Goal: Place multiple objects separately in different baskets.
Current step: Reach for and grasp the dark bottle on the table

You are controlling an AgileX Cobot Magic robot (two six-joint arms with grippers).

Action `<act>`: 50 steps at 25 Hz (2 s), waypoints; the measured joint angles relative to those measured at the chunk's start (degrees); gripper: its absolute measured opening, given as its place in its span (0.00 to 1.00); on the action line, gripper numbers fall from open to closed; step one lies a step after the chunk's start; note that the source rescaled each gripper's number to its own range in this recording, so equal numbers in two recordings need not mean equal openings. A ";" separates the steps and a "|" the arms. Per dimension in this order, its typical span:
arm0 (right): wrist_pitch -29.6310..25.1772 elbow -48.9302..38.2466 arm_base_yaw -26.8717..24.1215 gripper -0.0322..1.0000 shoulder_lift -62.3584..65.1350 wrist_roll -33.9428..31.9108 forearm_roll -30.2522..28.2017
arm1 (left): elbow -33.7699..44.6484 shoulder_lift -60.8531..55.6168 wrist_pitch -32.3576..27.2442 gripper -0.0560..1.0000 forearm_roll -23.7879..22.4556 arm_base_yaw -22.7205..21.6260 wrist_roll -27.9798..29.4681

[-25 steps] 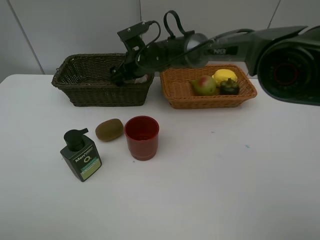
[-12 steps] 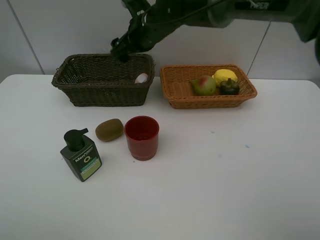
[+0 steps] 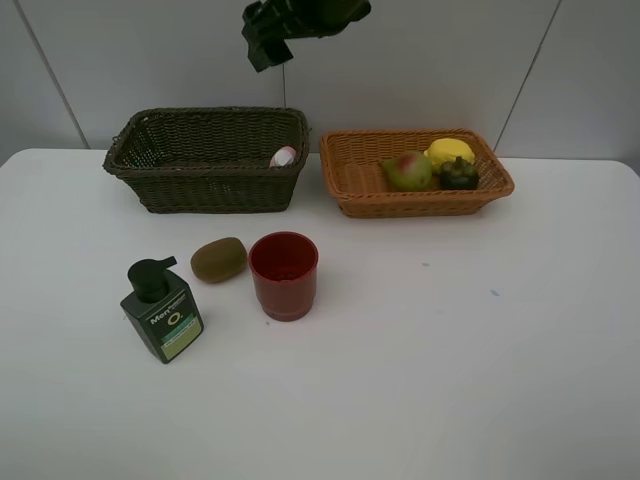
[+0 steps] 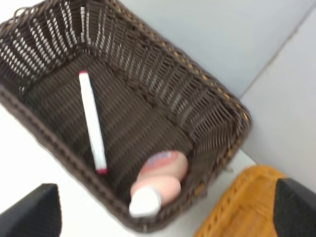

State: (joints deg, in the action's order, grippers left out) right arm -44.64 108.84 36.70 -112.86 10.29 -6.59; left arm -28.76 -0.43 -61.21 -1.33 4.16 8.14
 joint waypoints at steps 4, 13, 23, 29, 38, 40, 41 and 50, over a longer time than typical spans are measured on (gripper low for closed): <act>-7.39 0.00 0.00 0.93 4.44 0.11 -0.04 | 0.00 0.00 0.00 1.00 0.00 0.00 0.00; -13.18 -10.83 0.00 0.93 19.22 0.34 -0.04 | 0.00 0.00 0.00 1.00 0.00 0.00 0.00; -4.85 -44.27 0.06 0.93 49.19 0.21 -0.04 | 0.00 0.00 0.00 1.00 0.00 0.00 0.00; -5.83 -56.59 0.06 0.93 66.33 0.10 0.51 | 0.00 0.00 0.00 1.00 0.00 0.00 0.00; -13.51 -69.39 0.06 0.93 87.69 -5.12 3.95 | 0.00 0.00 0.00 1.00 0.00 0.00 0.00; -15.14 -71.42 0.06 0.93 90.89 -6.39 4.77 | 0.00 0.00 0.00 1.00 0.00 0.00 0.00; -15.93 -72.37 0.06 0.93 92.48 -6.96 5.03 | 0.00 0.00 0.00 1.00 0.00 0.00 0.00; -18.24 -77.82 0.06 0.93 103.50 -8.09 5.05 | 0.00 0.00 0.00 1.00 0.00 0.00 0.00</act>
State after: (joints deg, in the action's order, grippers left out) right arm -62.88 31.03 36.76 -9.36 2.20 -1.54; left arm -28.76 -0.43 -61.21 -1.33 4.16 8.14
